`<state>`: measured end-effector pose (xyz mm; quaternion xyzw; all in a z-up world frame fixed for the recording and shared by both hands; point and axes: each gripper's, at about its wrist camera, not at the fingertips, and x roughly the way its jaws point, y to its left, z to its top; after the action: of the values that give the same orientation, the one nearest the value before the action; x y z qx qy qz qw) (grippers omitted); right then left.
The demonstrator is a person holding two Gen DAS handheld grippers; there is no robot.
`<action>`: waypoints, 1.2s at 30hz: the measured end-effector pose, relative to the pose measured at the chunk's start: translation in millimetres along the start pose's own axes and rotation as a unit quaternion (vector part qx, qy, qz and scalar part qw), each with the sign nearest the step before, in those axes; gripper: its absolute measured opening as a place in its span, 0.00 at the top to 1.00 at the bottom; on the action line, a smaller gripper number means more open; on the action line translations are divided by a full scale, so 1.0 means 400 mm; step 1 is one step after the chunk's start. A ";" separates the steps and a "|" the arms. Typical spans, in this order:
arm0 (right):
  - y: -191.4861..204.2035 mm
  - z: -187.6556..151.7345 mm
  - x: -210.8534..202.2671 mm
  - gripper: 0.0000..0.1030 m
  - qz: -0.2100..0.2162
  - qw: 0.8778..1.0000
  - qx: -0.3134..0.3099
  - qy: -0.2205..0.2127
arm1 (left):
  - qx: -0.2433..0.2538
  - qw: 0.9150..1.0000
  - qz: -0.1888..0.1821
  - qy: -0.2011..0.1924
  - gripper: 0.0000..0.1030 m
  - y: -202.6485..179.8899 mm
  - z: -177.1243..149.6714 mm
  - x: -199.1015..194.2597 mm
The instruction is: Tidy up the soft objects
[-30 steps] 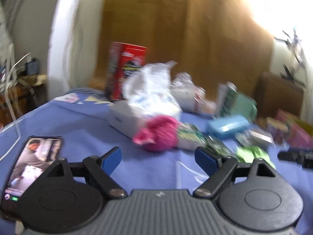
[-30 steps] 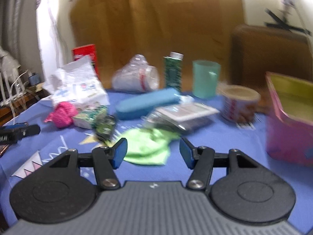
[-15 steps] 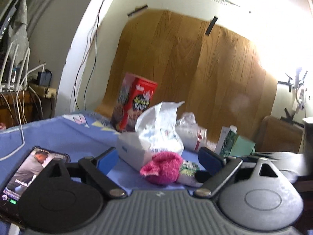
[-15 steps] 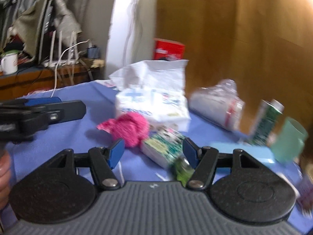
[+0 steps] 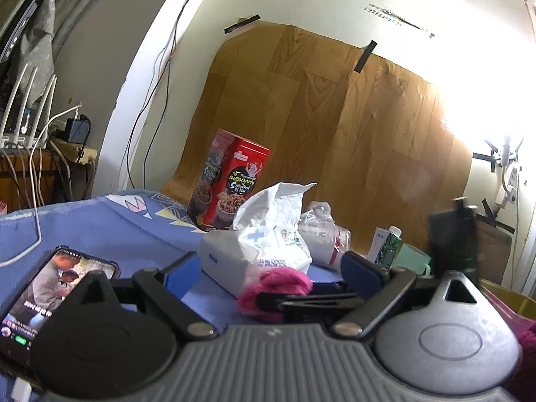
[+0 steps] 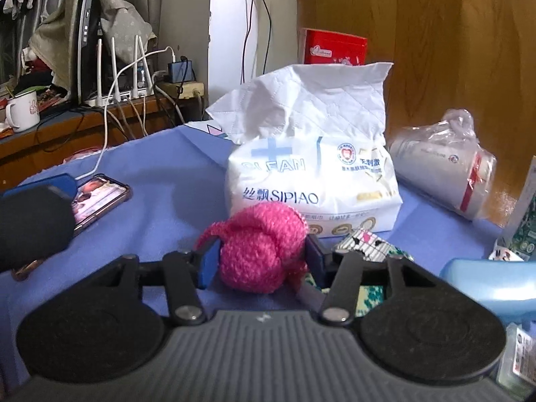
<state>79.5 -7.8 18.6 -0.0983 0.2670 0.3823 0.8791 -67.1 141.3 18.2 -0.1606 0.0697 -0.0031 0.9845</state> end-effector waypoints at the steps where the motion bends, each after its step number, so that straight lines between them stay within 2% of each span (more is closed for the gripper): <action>1: -0.006 -0.004 -0.017 0.47 0.004 1.000 0.006 -0.002 | 0.003 1.000 -0.001 0.001 0.08 -0.002 0.000 0.001; 6: -0.042 -0.064 -0.139 0.50 0.010 1.000 0.024 -0.009 | 0.025 0.999 -0.017 0.015 0.03 -0.018 -0.002 0.010; 10: -0.068 -0.136 -0.258 0.53 -0.022 0.999 0.040 -0.024 | 0.055 0.996 -0.041 0.059 0.01 -0.056 -0.005 0.040; 12: -0.087 -0.173 -0.311 0.54 -0.049 0.997 0.057 -0.026 | 0.046 0.993 -0.072 0.080 0.01 -0.084 -0.011 0.056; 16: -0.136 -0.241 -0.408 0.55 -0.092 0.989 0.112 -0.032 | 0.030 0.982 -0.139 0.126 0.01 -0.184 -0.032 0.100; 20: -0.171 -0.286 -0.479 0.53 -0.138 0.980 0.142 -0.037 | 0.043 0.968 -0.189 0.160 0.01 -0.285 -0.053 0.136; 22: -0.188 -0.310 -0.504 0.52 -0.150 0.976 0.155 -0.036 | 0.054 0.963 -0.199 0.171 0.01 -0.327 -0.064 0.151; 25: -0.197 -0.337 -0.522 0.38 -0.160 0.972 0.171 -0.037 | 0.064 0.958 -0.205 0.189 0.01 -0.368 -0.089 0.165; 27: -0.199 -0.351 -0.518 0.35 -0.158 0.971 0.177 -0.034 | 0.064 0.954 -0.206 0.207 0.01 -0.378 -0.111 0.173; 32: -0.202 -0.351 -0.503 0.27 -0.138 0.975 0.175 -0.015 | 0.056 0.956 -0.190 0.218 0.01 -0.369 -0.123 0.180; 36: -0.200 -0.352 -0.498 0.20 -0.126 0.977 0.173 -0.008 | 0.042 0.955 -0.196 0.218 0.01 -0.353 -0.116 0.183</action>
<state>-30.4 -239.3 6.6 0.0250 0.3077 0.2176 0.9259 1.2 -9.3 9.6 -0.1249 0.2493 -0.2337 0.9315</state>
